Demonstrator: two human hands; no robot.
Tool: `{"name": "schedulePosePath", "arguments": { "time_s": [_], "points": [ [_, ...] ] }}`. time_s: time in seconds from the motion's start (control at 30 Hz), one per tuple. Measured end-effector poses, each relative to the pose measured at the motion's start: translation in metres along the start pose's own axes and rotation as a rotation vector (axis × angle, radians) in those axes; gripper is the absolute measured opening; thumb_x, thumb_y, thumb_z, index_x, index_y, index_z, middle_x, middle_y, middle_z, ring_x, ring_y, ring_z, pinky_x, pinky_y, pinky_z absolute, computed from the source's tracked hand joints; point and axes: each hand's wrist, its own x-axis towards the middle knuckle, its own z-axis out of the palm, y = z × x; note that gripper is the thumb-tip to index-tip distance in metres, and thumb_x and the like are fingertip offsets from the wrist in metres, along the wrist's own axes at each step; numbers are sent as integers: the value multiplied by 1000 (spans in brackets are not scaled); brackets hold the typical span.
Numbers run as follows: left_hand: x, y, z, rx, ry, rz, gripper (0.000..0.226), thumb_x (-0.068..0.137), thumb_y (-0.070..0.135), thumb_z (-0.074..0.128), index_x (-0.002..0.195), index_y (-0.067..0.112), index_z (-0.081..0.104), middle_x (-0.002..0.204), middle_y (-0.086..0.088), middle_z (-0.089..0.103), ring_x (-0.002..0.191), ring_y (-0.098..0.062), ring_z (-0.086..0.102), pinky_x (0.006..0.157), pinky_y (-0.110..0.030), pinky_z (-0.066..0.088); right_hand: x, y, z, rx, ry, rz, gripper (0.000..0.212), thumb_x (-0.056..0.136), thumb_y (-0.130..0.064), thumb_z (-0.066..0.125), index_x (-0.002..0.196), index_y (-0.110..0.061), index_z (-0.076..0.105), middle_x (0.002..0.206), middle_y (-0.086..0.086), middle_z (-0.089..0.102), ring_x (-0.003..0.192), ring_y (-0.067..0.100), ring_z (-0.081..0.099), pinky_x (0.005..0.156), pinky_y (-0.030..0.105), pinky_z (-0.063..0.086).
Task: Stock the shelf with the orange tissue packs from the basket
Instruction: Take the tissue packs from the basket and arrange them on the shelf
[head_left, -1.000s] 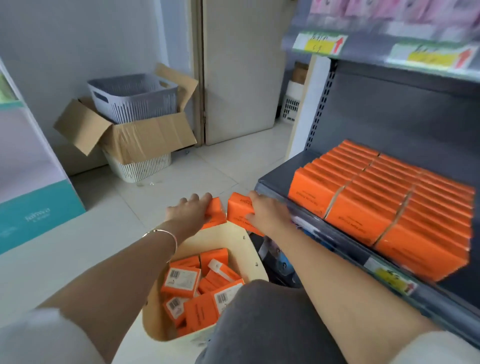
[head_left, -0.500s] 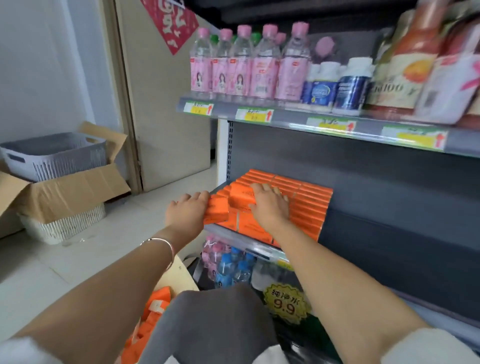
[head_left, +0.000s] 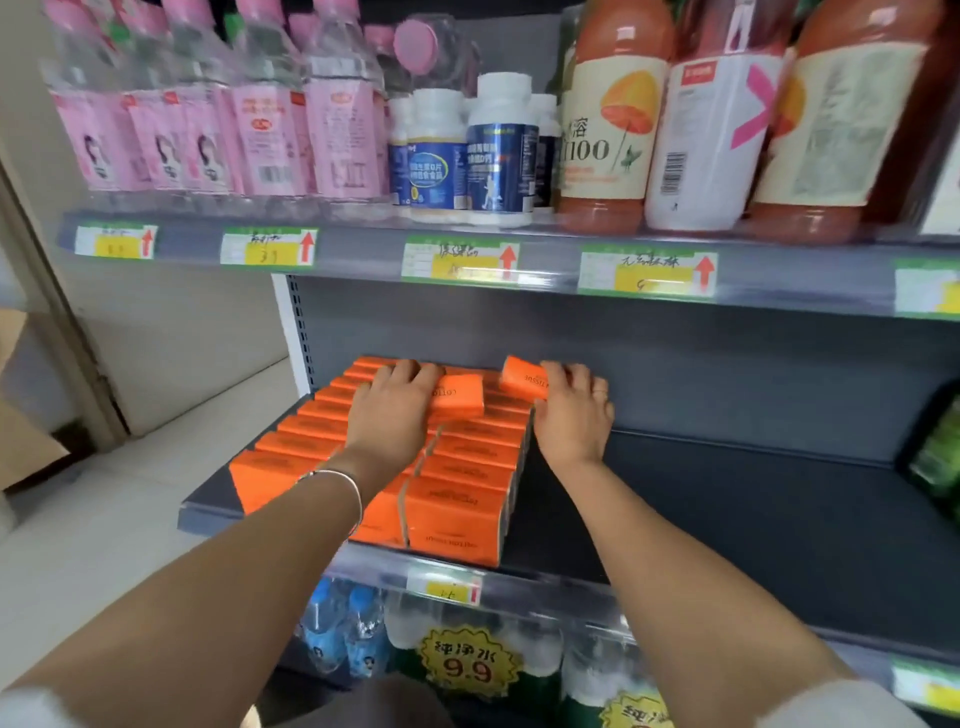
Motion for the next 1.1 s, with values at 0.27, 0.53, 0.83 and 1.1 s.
{"name": "schedulePosePath", "arguments": {
  "time_s": [0.27, 0.53, 0.83, 1.1],
  "points": [
    [67, 30, 54, -25, -14, 92, 58, 83, 4, 52, 136, 25, 39, 125, -5, 47, 116, -31, 43, 90, -42, 38, 51, 69, 50, -94, -139, 229, 51, 88, -15, 58, 135, -29, 44, 134, 10, 38, 124, 34, 35, 98, 45, 35],
    [104, 41, 85, -27, -14, 171, 59, 82, 5, 50, 135, 27, 39, 127, -1, 47, 118, -27, 43, 92, -38, 38, 93, 84, 103, -73, -202, 196, 51, 91, -8, 47, 136, -32, 44, 140, 10, 31, 129, 34, 30, 102, 44, 35],
    [110, 40, 92, -64, -41, 171, 56, 86, 9, 53, 137, 26, 38, 128, -2, 47, 119, -27, 43, 92, -39, 37, 92, 90, 115, -191, -19, 166, 43, 92, -8, 44, 133, -17, 48, 133, 13, 44, 122, 36, 39, 103, 46, 31],
    [100, 50, 86, -82, -56, 123, 55, 82, -3, 49, 133, 19, 42, 125, -6, 51, 116, -29, 45, 94, -37, 39, 70, 53, 68, 39, 225, -188, 62, 70, -26, 51, 132, -17, 52, 128, 10, 55, 118, 33, 49, 103, 52, 34]
  ]
}}
